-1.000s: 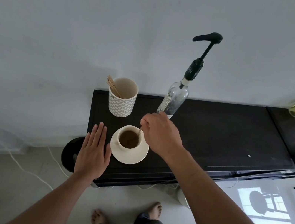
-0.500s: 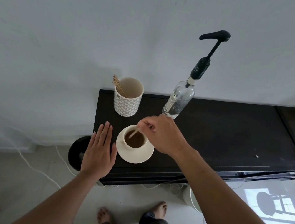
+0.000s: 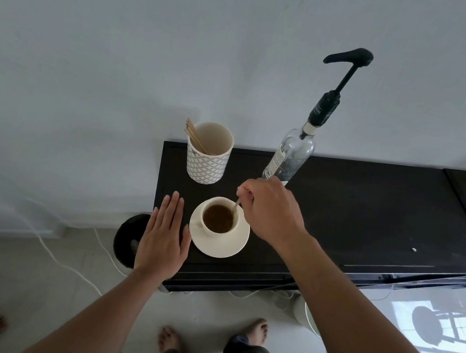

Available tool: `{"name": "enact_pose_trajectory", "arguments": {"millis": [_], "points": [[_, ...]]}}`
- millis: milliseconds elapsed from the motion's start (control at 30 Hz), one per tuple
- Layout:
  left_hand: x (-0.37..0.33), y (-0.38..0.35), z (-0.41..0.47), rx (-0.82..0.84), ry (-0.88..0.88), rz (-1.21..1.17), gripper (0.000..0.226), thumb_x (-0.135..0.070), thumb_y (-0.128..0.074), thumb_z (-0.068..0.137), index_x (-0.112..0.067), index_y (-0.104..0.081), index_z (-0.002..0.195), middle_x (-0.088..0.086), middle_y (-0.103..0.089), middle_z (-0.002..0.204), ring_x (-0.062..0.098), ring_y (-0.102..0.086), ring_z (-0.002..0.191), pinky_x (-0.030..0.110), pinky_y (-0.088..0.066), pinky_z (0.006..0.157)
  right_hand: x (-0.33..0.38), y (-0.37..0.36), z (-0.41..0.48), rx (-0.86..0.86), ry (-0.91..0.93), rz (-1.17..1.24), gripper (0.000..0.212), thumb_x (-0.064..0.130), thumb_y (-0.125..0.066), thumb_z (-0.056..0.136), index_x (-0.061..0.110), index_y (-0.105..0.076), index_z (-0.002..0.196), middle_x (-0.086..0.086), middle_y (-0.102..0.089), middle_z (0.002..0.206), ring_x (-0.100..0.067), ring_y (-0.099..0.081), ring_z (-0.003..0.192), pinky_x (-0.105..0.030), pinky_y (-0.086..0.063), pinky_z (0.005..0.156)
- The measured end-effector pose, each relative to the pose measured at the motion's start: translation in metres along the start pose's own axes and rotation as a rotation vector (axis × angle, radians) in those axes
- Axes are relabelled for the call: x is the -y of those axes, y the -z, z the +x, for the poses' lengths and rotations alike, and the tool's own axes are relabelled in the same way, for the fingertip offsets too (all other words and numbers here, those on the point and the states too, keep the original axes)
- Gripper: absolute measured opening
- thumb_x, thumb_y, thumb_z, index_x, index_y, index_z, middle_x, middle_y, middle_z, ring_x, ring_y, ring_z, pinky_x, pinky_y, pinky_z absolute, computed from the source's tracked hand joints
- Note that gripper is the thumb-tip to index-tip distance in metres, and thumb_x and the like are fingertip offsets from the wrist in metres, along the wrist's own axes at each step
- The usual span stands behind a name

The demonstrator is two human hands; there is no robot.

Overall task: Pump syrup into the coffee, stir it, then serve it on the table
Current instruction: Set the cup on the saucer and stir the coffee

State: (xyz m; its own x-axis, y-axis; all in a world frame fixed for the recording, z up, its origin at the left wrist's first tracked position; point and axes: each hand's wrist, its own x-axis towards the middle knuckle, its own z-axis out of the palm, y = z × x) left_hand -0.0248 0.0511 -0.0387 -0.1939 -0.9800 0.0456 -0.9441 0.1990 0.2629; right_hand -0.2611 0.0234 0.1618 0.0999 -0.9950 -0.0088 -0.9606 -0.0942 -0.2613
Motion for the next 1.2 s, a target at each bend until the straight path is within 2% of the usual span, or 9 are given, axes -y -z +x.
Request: {"name": "enact_pose_trajectory", "arguments": {"millis": [133,300,467,633,733,833,1000,1100,1200], "points": [[0.0,-0.001,0.0,-0.002,0.002,-0.008,0.072,-0.048,-0.023,0.12,-0.009,-0.019,0.18,0.009,-0.011,0.19,0.027,-0.009,0.177,0.05,-0.024,0.142,0.006,0.002,-0.002,0.151,0.056,0.268,0.03,0.035,-0.06,0.117,0.021,-0.084,0.129,0.0,-0.085,0.116,-0.017,-0.073,0.109,-0.043,-0.062,0.1],[0.0,-0.001,0.001,0.004,0.006,-0.01,0.072,-0.049,-0.021,0.12,-0.009,-0.019,0.18,0.01,-0.011,0.19,0.027,-0.01,0.177,0.051,-0.025,0.142,0.002,-0.001,-0.004,0.034,-0.031,0.04,0.03,0.037,-0.052,0.119,0.021,-0.077,0.123,-0.001,-0.079,0.105,-0.018,-0.074,0.095,-0.042,-0.066,0.086],[0.001,-0.002,0.001,0.003,0.0,-0.009,0.072,-0.049,-0.022,0.12,-0.009,-0.018,0.18,0.009,-0.01,0.191,0.027,-0.008,0.177,0.051,-0.024,0.142,0.008,-0.003,-0.005,0.172,0.055,0.283,0.03,0.035,-0.054,0.12,0.021,-0.08,0.126,-0.001,-0.082,0.111,-0.016,-0.073,0.103,-0.04,-0.062,0.095],[0.001,-0.004,0.001,-0.002,-0.003,-0.003,0.071,-0.047,-0.023,0.12,-0.008,-0.018,0.18,0.01,-0.01,0.191,0.027,-0.009,0.177,0.051,-0.025,0.141,0.003,-0.006,-0.003,0.096,-0.013,0.04,0.032,0.04,-0.044,0.121,0.021,-0.071,0.121,0.0,-0.071,0.1,-0.015,-0.065,0.086,-0.033,-0.052,0.071],[0.002,-0.003,0.0,0.002,-0.001,-0.012,0.071,-0.047,-0.023,0.121,-0.009,-0.017,0.18,0.01,-0.01,0.19,0.027,-0.009,0.177,0.051,-0.024,0.142,0.008,-0.006,0.0,0.062,-0.006,0.045,0.032,0.036,-0.045,0.122,0.021,-0.072,0.129,0.0,-0.076,0.111,-0.018,-0.068,0.101,-0.041,-0.062,0.088],[0.001,-0.003,0.001,0.005,-0.001,-0.009,0.072,-0.049,-0.02,0.12,-0.01,-0.016,0.18,0.009,-0.008,0.191,0.027,-0.008,0.177,0.05,-0.023,0.142,0.016,-0.005,-0.001,0.197,0.069,0.246,0.031,0.038,-0.05,0.121,0.021,-0.075,0.13,0.001,-0.08,0.111,-0.016,-0.073,0.105,-0.042,-0.063,0.098],[0.001,-0.004,0.001,0.002,0.001,-0.011,0.072,-0.048,-0.022,0.12,-0.01,-0.016,0.181,0.008,-0.009,0.191,0.025,-0.007,0.177,0.05,-0.024,0.142,0.013,-0.005,0.002,0.119,-0.003,-0.1,0.027,0.038,-0.046,0.121,0.019,-0.065,0.125,0.0,-0.072,0.099,-0.02,-0.072,0.085,-0.041,-0.062,0.074],[0.001,-0.003,0.001,-0.003,-0.001,-0.014,0.072,-0.048,-0.022,0.12,-0.01,-0.017,0.181,0.008,-0.01,0.191,0.026,-0.008,0.177,0.05,-0.023,0.142,0.014,-0.004,0.005,0.036,0.011,-0.047,0.025,0.033,-0.053,0.12,0.018,-0.07,0.129,-0.002,-0.076,0.11,-0.019,-0.073,0.098,-0.041,-0.066,0.084],[0.001,-0.002,0.0,-0.003,-0.002,-0.02,0.071,-0.047,-0.023,0.12,-0.009,-0.018,0.18,0.009,-0.011,0.191,0.026,-0.008,0.177,0.05,-0.024,0.142,0.02,0.001,0.001,0.229,0.145,0.159,0.03,0.037,-0.052,0.12,0.022,-0.076,0.128,0.001,-0.079,0.114,-0.017,-0.073,0.104,-0.042,-0.063,0.095]]}}
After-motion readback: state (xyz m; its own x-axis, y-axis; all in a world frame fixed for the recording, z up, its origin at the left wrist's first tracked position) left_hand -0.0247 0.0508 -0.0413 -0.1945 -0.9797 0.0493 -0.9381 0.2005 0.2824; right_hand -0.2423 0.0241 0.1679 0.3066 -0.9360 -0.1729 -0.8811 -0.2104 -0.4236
